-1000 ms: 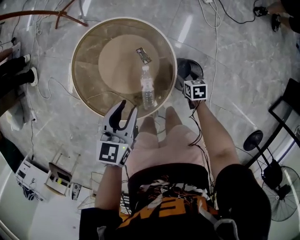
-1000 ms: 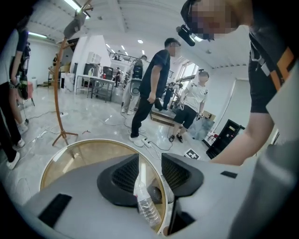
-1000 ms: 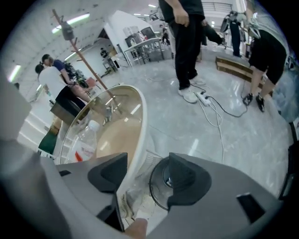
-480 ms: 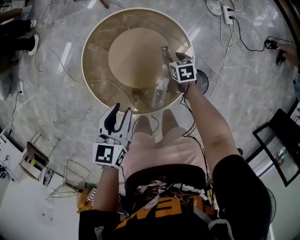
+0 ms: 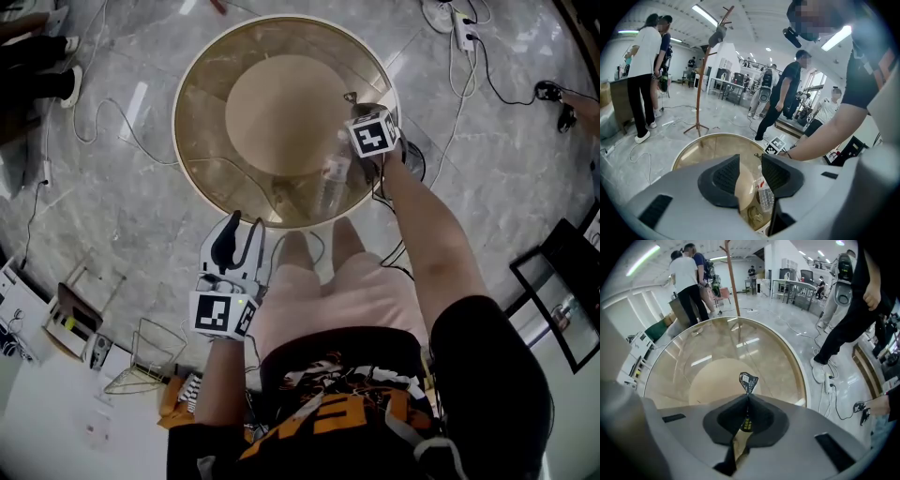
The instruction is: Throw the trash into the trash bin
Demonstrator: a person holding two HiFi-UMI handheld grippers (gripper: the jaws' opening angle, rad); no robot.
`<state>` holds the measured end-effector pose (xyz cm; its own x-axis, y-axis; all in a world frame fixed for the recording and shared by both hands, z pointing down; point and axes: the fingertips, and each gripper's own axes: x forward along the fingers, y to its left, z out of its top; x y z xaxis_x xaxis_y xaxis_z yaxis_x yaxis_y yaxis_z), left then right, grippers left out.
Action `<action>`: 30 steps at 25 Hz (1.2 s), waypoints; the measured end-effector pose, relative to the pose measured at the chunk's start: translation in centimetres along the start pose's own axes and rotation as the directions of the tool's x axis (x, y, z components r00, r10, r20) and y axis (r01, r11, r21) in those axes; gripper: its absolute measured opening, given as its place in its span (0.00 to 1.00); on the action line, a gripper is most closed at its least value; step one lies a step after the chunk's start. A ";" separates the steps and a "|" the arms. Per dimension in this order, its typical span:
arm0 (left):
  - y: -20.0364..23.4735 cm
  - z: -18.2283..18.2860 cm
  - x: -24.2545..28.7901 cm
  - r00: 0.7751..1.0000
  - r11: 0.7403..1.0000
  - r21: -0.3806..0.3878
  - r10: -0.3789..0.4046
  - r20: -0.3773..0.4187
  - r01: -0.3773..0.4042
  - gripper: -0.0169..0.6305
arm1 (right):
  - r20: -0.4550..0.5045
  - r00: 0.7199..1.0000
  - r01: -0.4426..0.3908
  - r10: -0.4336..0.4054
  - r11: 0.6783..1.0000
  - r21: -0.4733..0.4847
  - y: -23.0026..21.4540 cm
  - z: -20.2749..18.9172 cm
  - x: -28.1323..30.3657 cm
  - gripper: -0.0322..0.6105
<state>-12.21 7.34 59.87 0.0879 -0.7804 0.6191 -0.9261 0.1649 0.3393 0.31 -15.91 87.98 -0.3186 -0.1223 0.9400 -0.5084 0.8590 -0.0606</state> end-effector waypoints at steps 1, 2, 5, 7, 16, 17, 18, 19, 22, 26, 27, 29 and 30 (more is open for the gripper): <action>-0.3 0.2 0.2 1.000 1.000 0.005 -0.007 0.003 0.007 0.27 | 0.021 1.000 0.003 -0.004 1.000 0.020 -0.4 0.2 -0.5 0.08; -0.7 0.4 0.3 1.000 1.000 0.012 -0.015 0.004 0.015 0.27 | 0.045 0.999 0.009 -0.011 0.999 0.044 -0.9 0.3 -1.1 0.08; -1.3 1.1 0.5 0.999 0.998 0.043 -0.044 -0.010 0.045 0.27 | 0.084 0.995 0.040 -0.052 0.990 0.133 -2.3 -1.3 -3.6 0.08; -1.6 2.0 1.2 0.998 0.996 0.062 -0.057 -0.014 0.058 0.26 | 0.087 0.993 0.065 -0.082 0.980 0.189 -3.4 -3.4 -5.2 0.08; -10.5 3.5 6.3 0.971 0.953 0.188 -0.228 -0.069 0.237 0.26 | -0.009 0.982 0.172 -0.190 0.861 0.479 -8.3 -22.0 -10.9 0.08; -11.4 3.3 6.9 0.967 0.948 0.194 -0.242 -0.078 0.253 0.26 | -0.030 0.982 0.176 -0.186 0.853 0.491 -8.3 -23.8 -10.9 0.08; -12.3 3.0 7.3 0.962 0.942 0.200 -0.257 -0.090 0.270 0.26 | -0.048 0.981 0.184 -0.186 0.845 0.502 -8.3 -25.5 -10.9 0.08; -13.1 2.5 7.7 0.956 0.935 0.205 -0.271 -0.107 0.288 0.26 | -0.067 0.980 0.196 -0.189 0.836 0.513 -8.4 -27.0 -10.9 0.08; -14.9 0.7 8.1 0.940 0.917 0.223 -0.301 -0.163 0.332 0.26 | -0.112 0.976 0.219 -0.189 0.808 0.547 -8.1 -30.1 -10.6 0.08; -16.0 -0.1 9.2 0.930 0.904 0.244 -0.307 -0.200 0.351 0.26 | -0.097 0.982 0.189 -0.164 0.787 0.587 -8.2 -31.1 -8.2 0.11; -16.3 -0.3 9.3 0.929 0.902 0.249 -0.308 -0.205 0.354 0.26 | -0.098 0.985 0.172 -0.142 0.783 0.598 -8.1 -31.4 -7.6 0.17; -17.0 -0.9 9.4 0.927 0.898 0.254 -0.310 -0.211 0.359 0.26 | -0.104 0.987 0.161 -0.122 0.780 0.605 -7.9 -32.2 -7.1 0.33; -17.2 -1.1 9.3 0.927 0.899 0.254 -0.309 -0.212 0.358 0.26 | -0.108 0.986 0.165 -0.125 0.782 0.602 -7.9 -32.5 -7.2 0.34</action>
<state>4.94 -2.11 60.57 0.4456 -0.6466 0.6191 -0.8940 -0.2844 0.3464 32.61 -5.69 92.60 -0.1645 -0.1743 0.9709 -0.9312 0.3520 -0.0946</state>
